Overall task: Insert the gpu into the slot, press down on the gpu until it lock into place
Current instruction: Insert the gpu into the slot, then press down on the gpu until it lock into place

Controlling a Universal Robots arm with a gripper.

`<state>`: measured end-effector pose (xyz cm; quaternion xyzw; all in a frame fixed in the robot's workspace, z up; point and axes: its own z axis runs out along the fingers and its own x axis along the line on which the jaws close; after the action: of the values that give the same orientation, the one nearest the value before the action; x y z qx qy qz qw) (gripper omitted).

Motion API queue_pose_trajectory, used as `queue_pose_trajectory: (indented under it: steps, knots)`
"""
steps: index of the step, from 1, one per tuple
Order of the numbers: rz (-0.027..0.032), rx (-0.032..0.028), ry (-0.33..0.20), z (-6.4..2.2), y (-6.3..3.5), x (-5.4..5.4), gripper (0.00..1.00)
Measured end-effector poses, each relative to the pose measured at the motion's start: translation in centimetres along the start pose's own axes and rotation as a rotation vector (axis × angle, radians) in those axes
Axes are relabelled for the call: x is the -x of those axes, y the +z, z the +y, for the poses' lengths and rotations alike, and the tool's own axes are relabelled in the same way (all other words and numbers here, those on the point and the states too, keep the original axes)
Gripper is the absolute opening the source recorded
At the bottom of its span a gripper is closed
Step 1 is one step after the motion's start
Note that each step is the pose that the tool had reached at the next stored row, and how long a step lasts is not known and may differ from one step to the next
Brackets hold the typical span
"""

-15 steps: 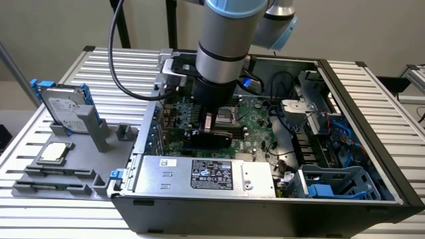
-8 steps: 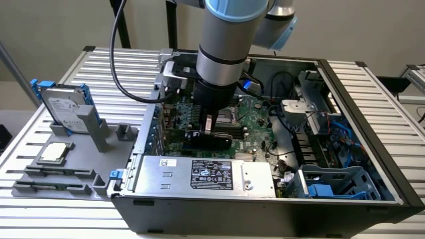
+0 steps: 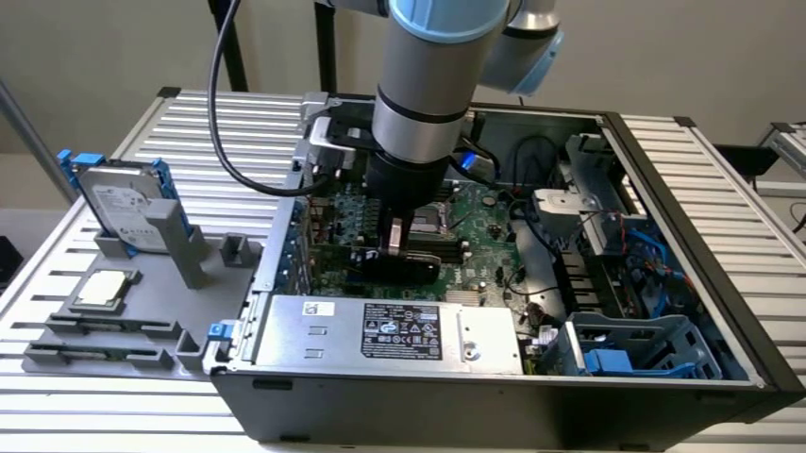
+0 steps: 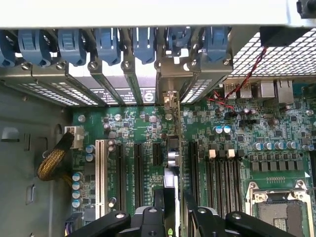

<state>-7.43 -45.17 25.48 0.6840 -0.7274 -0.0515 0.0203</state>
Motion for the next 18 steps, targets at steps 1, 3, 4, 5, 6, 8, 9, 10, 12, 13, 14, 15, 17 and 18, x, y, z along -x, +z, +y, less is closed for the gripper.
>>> queue_pose_trajectory:
  steps: [1,3,4,5,6,8,9,10,12,13,14,15,17,18]
  knots:
    - [-0.0005,0.0002,0.000,0.03,-0.16,0.0,0.27]
    - [0.0014,0.0003,0.000,0.10,-0.86,0.0,0.27]
    - [0.0014,0.0004,0.000,0.13,-1.30,0.0,0.33]
    - [0.0015,0.0004,0.000,0.18,-1.76,0.1,0.33]
    - [0.0014,0.0004,0.000,0.23,-2.19,0.1,0.33]
    - [0.0015,0.0004,0.000,0.32,-3.10,0.1,0.33]
    - [0.0014,0.0004,0.000,0.37,-3.56,0.1,0.33]
    - [0.0016,0.0005,0.000,0.41,-4.01,0.1,0.33]
    - [0.0015,0.0003,0.000,0.50,-4.85,0.2,0.33]
    - [0.0017,0.0005,0.000,0.51,-4.95,0.2,0.33]
    - [-0.0010,0.0005,0.000,0.51,-4.95,0.2,0.33]
    - [-0.0013,0.0004,0.000,0.51,-4.95,0.2,0.33]
    - [-0.0012,0.0005,0.000,0.51,-4.98,0.2,0.33]
    - [-0.0011,0.0006,0.000,0.51,-5.00,0.2,0.33]
